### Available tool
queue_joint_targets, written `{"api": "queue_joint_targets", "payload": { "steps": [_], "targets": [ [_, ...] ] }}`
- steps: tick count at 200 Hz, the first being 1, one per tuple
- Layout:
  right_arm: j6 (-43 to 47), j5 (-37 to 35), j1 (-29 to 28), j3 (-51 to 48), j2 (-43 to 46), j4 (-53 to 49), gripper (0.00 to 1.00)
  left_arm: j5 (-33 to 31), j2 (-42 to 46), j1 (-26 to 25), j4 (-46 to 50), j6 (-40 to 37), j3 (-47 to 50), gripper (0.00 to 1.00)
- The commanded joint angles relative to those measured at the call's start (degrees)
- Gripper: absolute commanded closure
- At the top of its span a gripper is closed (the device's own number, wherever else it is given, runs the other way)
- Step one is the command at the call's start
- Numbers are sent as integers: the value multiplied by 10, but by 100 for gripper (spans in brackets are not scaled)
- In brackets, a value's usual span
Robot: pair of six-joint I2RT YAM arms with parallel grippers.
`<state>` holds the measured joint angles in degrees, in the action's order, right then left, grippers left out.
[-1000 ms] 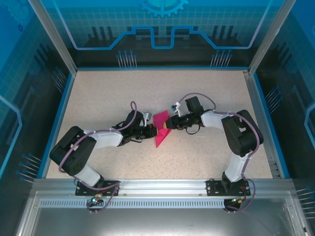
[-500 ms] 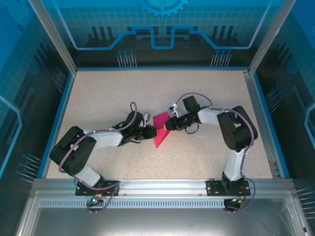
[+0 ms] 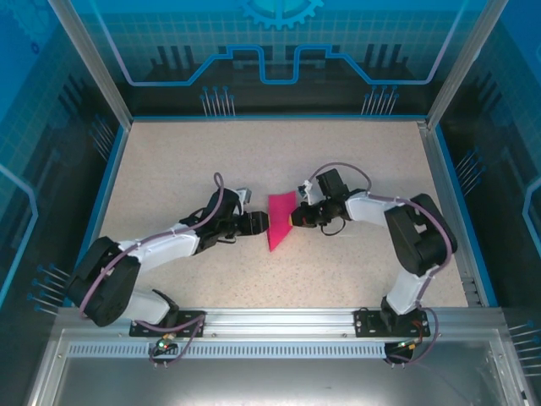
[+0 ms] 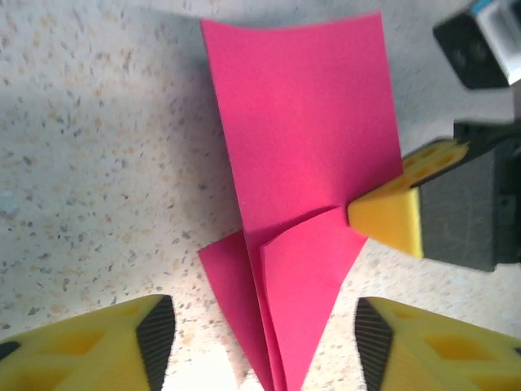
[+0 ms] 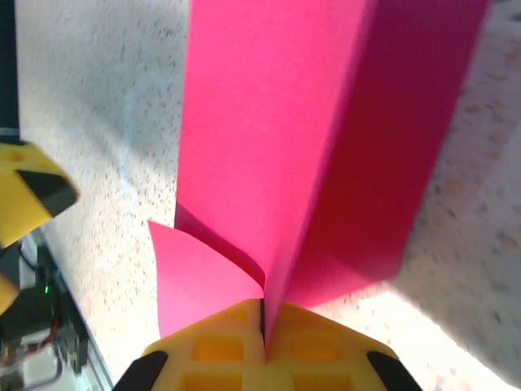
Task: Fold a paper plane with a square sheet of paper (pick it up from the middle)
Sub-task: Fourth fold the wing at the center of the table.
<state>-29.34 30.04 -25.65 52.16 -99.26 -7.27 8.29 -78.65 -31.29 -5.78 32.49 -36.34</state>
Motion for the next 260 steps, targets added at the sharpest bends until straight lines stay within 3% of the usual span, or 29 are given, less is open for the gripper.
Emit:
{"api": "queue_joint_targets", "payload": {
  "steps": [1, 32, 60, 112, 148, 195, 260],
  "targets": [
    [-97, -128, -39, -14, 70, -13, 100, -25, 39, -6, 6, -19, 21, 28],
    [-191, -268, -94, -28, 142, -79, 99, -33, 73, -14, -14, -45, 42, 15],
    [-218, -331, -124, 3, 184, -117, 99, -43, 99, -18, -6, -62, 42, 2],
    [-207, -403, -128, 52, 235, -162, 98, -61, 164, -18, 5, -79, 53, 2],
    [-257, -381, -128, 53, 176, -138, 98, -68, 155, -25, -48, -127, 74, 5],
    [-386, -335, -130, 41, 91, -57, 100, -65, 70, -63, -183, -281, 100, 6],
    [-475, -329, -136, 23, 86, -64, 100, -28, -99, -86, -378, -398, 103, 25]
  ]
}}
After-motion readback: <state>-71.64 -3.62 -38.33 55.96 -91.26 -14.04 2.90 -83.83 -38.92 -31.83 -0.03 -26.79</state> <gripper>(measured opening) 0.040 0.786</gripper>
